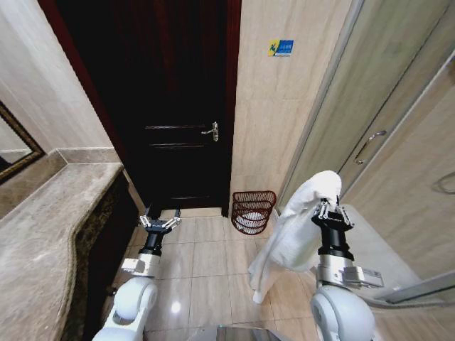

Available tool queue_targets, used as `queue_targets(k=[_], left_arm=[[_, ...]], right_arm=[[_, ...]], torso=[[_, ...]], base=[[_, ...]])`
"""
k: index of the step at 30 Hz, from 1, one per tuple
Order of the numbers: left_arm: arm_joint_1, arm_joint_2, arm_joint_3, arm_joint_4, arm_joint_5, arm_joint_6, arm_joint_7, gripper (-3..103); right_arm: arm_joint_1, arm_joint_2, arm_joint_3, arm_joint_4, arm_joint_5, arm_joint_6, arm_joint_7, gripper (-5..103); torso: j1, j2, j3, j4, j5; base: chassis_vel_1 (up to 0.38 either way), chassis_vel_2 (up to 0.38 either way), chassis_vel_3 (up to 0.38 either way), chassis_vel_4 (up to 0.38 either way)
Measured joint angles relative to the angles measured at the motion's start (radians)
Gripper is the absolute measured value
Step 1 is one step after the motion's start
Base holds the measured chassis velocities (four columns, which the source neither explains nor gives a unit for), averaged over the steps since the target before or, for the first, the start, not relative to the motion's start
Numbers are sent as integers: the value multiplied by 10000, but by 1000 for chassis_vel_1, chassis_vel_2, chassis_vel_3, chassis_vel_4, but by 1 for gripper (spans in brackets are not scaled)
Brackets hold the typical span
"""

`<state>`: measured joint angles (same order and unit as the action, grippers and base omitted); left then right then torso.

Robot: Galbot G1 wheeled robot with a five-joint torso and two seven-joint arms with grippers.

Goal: Discard the used towel into the hamper.

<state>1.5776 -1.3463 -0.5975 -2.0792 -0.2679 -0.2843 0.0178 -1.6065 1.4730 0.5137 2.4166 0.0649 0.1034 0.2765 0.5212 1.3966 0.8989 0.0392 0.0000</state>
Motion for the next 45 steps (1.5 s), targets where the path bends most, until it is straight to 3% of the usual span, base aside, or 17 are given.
queue_targets(k=[17,21,29,32,35,39,45], left_arm=[[245,-22,-81,-54,25,32,-120,100],[574,-96,-163,-274,-30,208,-169,100],[1142,-491,-172,-593,243,19,-472,100],[1274,-500,-191,-709,402,-45,-531,100],[1109,-585,-256,-743,770,-159,-557,100],[928,-582,-213,-739,1024,-145,-619,100],[939,-860,4,-918,1412,4,-636,100]], right_arm=[[158,-75,34,-126,115,-105,102,10],[464,-393,158,-146,441,-290,303,10],[1026,-1054,300,208,1447,-1419,782,10],[1429,-1340,352,352,1876,-1917,987,10],[2635,-2243,470,552,3081,-2815,1185,10],[3398,-2832,592,513,3791,-3033,1156,10],[4808,-3893,906,-116,5183,-2928,34,10]], torso=[[11,-15,0,-6,0],[1,-13,-3,8,2],[-11,-9,-7,-4,2],[-9,-9,-7,0,3],[-2,-10,-5,1,1],[0,-11,-5,1,0],[-2,-12,-4,-1,3]], base=[[-147,141,123,-134],[-4,57,3,-4],[2,-34,-15,10],[0,0,0,0],[0,0,0,0],[0,0,0,0],[0,0,0,0]])
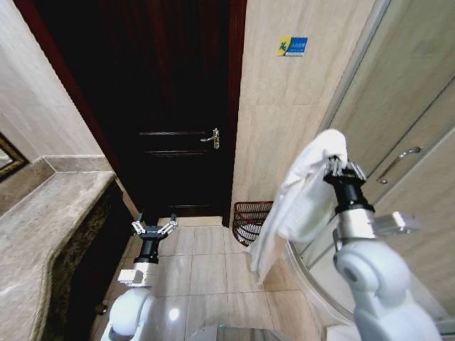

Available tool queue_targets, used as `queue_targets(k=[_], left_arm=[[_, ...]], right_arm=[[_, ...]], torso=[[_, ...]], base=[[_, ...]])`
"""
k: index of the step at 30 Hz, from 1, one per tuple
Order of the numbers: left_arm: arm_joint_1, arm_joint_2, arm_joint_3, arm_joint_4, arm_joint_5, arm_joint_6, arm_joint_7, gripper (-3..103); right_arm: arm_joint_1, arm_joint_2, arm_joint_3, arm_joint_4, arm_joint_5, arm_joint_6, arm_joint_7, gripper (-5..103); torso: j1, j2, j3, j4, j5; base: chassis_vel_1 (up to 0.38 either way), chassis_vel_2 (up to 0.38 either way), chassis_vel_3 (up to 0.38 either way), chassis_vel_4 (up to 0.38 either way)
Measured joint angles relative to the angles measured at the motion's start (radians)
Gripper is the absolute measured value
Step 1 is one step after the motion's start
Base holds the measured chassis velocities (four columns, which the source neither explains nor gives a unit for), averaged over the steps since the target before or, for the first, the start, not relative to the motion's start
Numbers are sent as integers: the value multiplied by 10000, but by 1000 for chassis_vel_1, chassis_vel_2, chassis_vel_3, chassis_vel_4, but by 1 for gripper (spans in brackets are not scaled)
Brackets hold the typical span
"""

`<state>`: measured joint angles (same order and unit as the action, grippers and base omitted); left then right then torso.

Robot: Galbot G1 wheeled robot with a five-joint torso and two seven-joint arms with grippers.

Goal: Discard the used towel into the hamper.

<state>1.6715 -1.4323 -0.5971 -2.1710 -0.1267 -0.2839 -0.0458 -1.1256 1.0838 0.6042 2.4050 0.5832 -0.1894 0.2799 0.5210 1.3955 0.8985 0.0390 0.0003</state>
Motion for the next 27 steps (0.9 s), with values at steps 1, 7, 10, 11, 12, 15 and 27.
queue_targets(k=[1,7,10,11,12,15,27], left_arm=[[-4,-23,-2,-9,47,0,0,100],[37,-97,-128,-162,100,26,-2,100],[128,-165,-205,-244,128,29,-2,100],[168,-228,-245,-270,142,22,-11,100],[168,-228,-245,-270,142,22,-11,100],[256,-359,-288,-312,148,10,-60,100],[258,-280,-306,-272,91,106,-54,100]], right_arm=[[399,-261,-6,-181,296,30,-49,10],[2258,-1170,-176,-1245,1379,-162,-61,10],[3435,-1588,-355,-2001,1786,-282,-61,10],[4182,-1881,-473,-2490,2070,-368,-90,10],[4182,-1881,-473,-2490,2070,-368,-90,10],[5696,-2534,-755,-3604,2847,-706,-336,10],[10905,-2910,-3532,-7277,3667,-945,-587,10]], torso=[[0,0,0,1,1],[0,-1,0,1,1],[0,-2,0,4,-2],[0,-2,0,5,-3],[0,-2,0,5,-3],[0,-2,0,3,-3],[-1,-3,0,1,4]], base=[[0,0,0,0],[0,0,0,0],[0,0,0,0],[0,0,0,0],[0,0,0,0],[0,0,0,0],[0,0,0,0]])
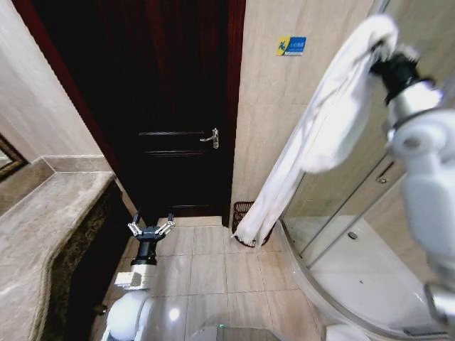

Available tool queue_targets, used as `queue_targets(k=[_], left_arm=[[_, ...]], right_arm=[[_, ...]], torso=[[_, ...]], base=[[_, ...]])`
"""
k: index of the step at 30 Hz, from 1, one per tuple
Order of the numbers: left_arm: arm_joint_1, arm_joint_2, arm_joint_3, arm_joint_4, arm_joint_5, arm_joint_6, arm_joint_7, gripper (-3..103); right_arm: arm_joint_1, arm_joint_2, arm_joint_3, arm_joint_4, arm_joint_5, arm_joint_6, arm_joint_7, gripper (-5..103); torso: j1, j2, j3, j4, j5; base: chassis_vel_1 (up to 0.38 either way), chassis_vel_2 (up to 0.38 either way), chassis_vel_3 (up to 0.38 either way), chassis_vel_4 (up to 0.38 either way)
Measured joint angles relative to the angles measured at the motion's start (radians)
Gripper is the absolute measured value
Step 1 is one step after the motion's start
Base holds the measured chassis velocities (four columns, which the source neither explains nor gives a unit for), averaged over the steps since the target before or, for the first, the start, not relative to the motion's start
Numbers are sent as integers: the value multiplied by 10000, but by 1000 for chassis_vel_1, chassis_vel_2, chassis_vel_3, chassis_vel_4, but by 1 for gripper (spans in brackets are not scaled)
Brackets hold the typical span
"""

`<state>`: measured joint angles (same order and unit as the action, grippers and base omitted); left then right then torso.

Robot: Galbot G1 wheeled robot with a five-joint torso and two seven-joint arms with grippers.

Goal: Discard the used towel into the hamper.

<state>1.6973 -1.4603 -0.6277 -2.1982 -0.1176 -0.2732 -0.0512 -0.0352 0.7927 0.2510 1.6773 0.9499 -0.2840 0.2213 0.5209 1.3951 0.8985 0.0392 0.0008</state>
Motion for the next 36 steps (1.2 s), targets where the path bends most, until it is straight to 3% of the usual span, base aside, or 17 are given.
queue_targets(k=[4,7,16,24,36], left_arm=[[-88,63,30,26,-11,-2,19,100],[-134,58,60,26,-20,6,31,100],[-165,-1,107,174,-20,-89,96,100],[-107,-216,182,-131,34,-87,159,100],[20,-385,190,-162,296,-211,193,100]], right_arm=[[1704,575,-1063,-1428,-109,256,-2,10],[2533,945,-1581,-2443,-417,464,-143,10],[4329,2242,-2244,-5321,-1320,1035,-588,10],[3814,2809,-1821,-5802,-2236,1225,-745,10],[2427,3095,-1400,-5582,-2556,1338,-688,10]], torso=[[1,0,-1,2,-18],[0,0,-1,1,-9],[2,0,0,0,-10],[0,0,-1,-1,-3],[-4,-10,-7,2,-8]], base=[[0,0,0,0],[0,0,0,0],[0,0,0,0],[0,0,0,0],[0,0,0,0]])
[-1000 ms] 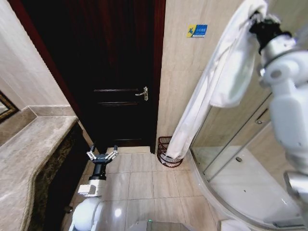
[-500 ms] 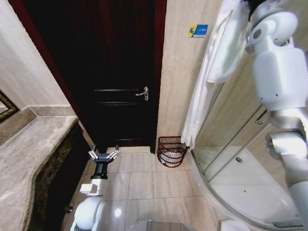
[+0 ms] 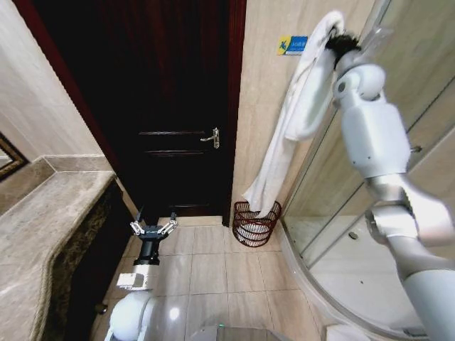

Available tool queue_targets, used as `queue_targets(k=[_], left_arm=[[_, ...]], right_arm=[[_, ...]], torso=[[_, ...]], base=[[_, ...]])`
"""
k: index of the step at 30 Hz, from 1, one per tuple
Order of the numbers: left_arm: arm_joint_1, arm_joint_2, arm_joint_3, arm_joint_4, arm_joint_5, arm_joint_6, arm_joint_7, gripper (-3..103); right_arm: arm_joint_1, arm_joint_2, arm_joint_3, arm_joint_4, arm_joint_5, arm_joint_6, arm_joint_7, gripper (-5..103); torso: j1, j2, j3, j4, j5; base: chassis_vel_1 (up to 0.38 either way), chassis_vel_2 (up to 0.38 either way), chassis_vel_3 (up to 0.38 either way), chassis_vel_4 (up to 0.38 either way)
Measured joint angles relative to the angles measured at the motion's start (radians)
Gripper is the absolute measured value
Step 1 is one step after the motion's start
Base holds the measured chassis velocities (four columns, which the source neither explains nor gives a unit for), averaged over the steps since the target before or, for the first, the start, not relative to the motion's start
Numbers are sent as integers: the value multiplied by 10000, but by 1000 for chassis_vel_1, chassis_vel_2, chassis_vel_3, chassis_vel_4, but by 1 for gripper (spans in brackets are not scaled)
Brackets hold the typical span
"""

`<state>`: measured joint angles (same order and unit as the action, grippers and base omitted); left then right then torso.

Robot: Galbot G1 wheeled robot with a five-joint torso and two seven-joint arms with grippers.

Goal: Discard the used towel into the hamper.

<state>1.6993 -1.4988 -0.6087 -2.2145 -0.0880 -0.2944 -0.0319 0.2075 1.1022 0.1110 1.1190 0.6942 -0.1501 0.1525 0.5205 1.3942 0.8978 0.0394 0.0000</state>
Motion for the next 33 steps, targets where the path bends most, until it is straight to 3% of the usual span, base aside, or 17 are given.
queue_targets(k=[33], left_arm=[[407,-424,74,-279,594,-55,113,100]], right_arm=[[-1289,-495,339,351,37,165,-329,10]], torso=[[-871,-1903,-1033,-1,-1]], base=[[0,0,0,0]])
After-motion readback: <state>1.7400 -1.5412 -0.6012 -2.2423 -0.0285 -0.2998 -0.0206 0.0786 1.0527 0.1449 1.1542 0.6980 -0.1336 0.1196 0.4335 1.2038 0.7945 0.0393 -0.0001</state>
